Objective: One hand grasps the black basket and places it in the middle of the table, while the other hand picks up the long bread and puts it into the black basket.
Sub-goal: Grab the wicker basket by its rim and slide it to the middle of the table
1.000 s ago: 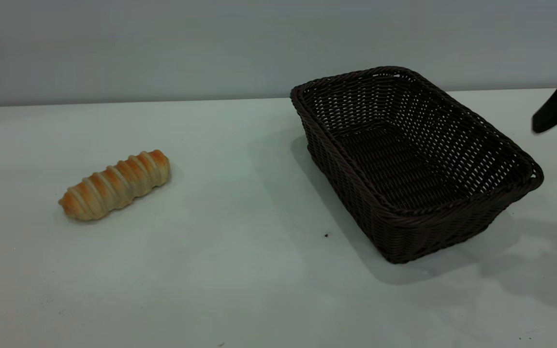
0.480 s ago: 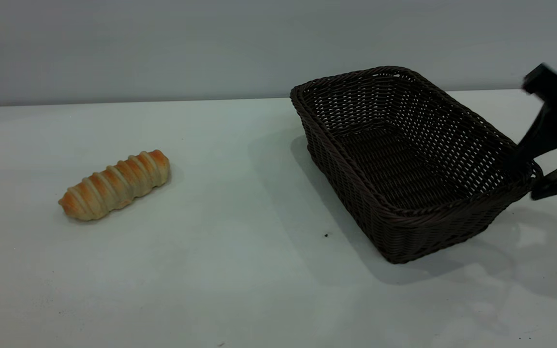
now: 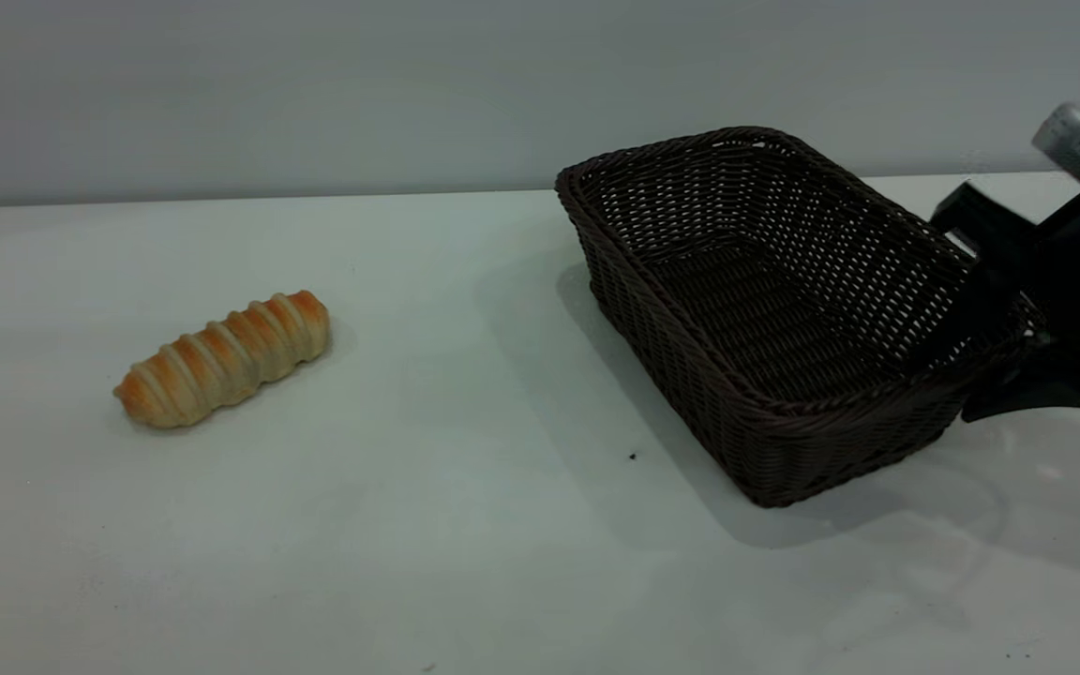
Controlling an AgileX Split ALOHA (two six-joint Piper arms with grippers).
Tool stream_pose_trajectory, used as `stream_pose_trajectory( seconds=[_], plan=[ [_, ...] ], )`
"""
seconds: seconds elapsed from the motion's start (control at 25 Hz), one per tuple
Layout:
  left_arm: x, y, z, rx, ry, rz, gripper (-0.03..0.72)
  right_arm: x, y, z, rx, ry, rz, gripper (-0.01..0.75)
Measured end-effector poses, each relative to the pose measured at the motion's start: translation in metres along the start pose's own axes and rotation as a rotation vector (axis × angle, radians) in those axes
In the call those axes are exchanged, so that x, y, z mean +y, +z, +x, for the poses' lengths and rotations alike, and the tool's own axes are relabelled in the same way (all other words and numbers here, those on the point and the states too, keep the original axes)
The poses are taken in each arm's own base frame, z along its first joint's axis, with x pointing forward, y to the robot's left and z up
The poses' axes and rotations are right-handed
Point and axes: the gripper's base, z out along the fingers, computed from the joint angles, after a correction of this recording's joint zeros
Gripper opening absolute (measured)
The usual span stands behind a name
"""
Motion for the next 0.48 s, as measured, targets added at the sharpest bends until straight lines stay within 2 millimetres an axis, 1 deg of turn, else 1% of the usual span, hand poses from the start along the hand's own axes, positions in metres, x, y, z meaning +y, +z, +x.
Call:
stream_pose_trajectory(
  seconds=[0.12,0.2,0.32,0.44,0.48],
  plan=[
    [0.000,0.000,0.000,0.000,0.000,0.000,0.568,-0.003,0.013,-0.005,-0.004,0.064,0.004,0.381],
    [0.000,0.000,0.000,0.000,0.000,0.000,0.568,-0.005,0.019,-0.007,-0.008,0.112,0.007,0.351],
    [0.000,0.000,0.000,0.000,0.000,-0.001,0.568,-0.007,0.022,-0.008,-0.022,0.159,0.011,0.246],
    [0.000,0.000,0.000,0.001,0.000,-0.001,0.568,-0.007,0.023,-0.009,-0.031,0.184,0.010,0.103],
    [0.000,0.000,0.000,0.001,-0.001,-0.001,0.568,-0.007,0.023,-0.008,-0.024,0.165,0.007,0.092]
  ],
)
